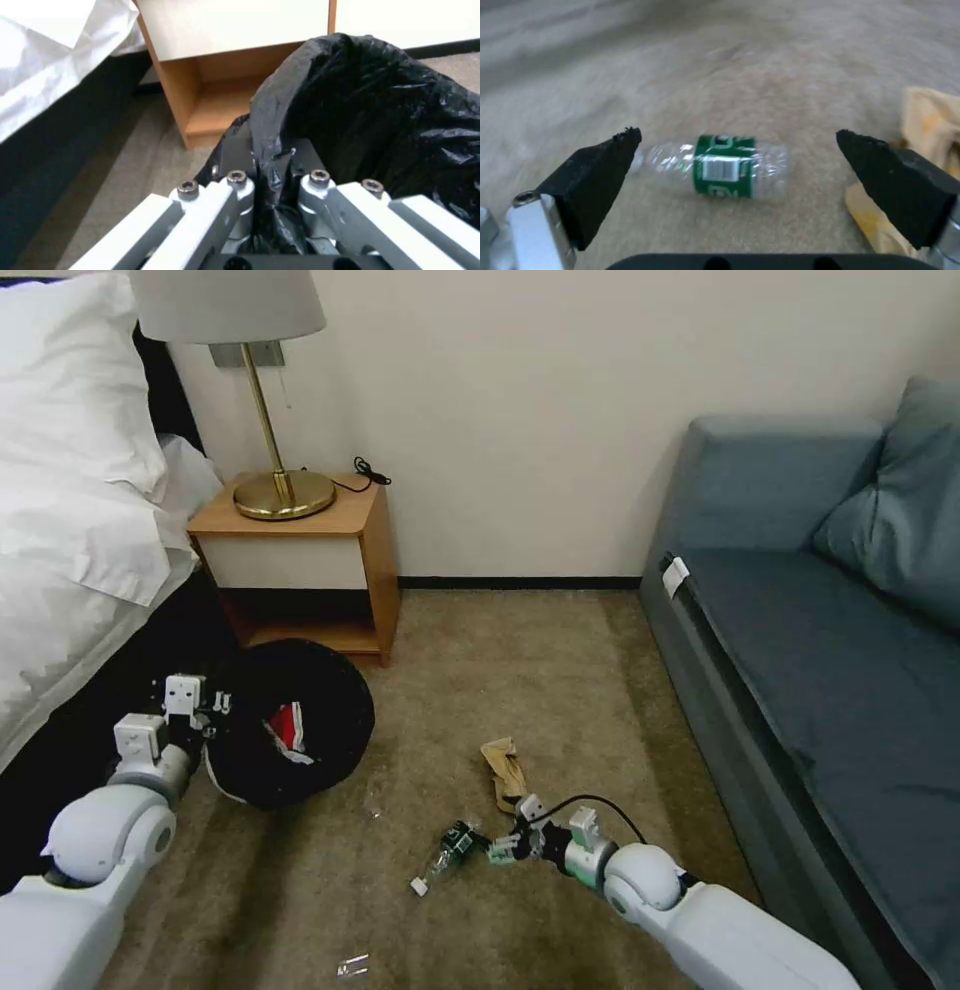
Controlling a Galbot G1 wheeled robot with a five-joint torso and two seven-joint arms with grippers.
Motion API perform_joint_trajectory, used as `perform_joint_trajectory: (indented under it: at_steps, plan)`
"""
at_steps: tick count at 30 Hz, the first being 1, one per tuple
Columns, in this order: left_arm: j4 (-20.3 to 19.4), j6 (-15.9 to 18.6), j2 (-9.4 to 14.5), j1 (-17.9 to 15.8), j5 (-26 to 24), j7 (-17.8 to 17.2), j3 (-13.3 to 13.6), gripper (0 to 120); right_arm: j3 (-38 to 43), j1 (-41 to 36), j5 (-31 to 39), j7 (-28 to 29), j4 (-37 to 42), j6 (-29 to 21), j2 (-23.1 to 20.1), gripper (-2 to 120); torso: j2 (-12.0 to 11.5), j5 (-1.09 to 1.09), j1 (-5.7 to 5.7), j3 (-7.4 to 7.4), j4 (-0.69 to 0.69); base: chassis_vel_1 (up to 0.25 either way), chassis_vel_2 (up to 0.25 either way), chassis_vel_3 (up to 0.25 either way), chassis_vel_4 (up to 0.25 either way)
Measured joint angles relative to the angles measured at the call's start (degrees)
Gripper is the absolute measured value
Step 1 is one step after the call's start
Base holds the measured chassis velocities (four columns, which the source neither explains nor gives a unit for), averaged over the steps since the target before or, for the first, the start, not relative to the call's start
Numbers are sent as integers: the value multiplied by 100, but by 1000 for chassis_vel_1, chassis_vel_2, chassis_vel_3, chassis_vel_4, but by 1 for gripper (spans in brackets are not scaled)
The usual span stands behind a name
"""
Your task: Pick up the trash bin, then pick up the garbage on the floor and place it into the trash bin.
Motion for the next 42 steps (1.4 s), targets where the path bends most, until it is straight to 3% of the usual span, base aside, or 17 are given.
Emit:
perform_joint_trajectory:
  at_steps: [6,16,22,24,31,42]
  plan:
    - [-5,-44,-220,89,163,76,-104,6,-453,553,-428,-622,-253,240,59,100,0,-1,0,0,0,0,0,0,0]
    - [122,-90,-288,105,273,171,-237,6,-938,1060,-1035,-1408,-866,522,516,100,0,-2,0,0,0,0,0,0,0]
    - [145,-104,-256,105,259,201,-305,6,-1048,1168,-1170,-1507,-1227,667,843,100,0,-2,0,0,-1,0,0,0,0]
    - [131,-111,-239,158,241,219,-357,6,-1056,1240,-1400,-1613,-1742,896,1304,100,0,-2,0,0,0,0,0,0,0]
    - [64,-175,-229,399,232,284,-521,6,-991,1303,-1778,-1761,-2607,1226,1876,100,0,-3,0,0,0,0,0,0,0]
    - [106,-311,-269,594,237,351,-652,6,-842,1402,-1942,-1855,-3459,1507,2088,100,0,-1,0,0,0,0,0,0,0]
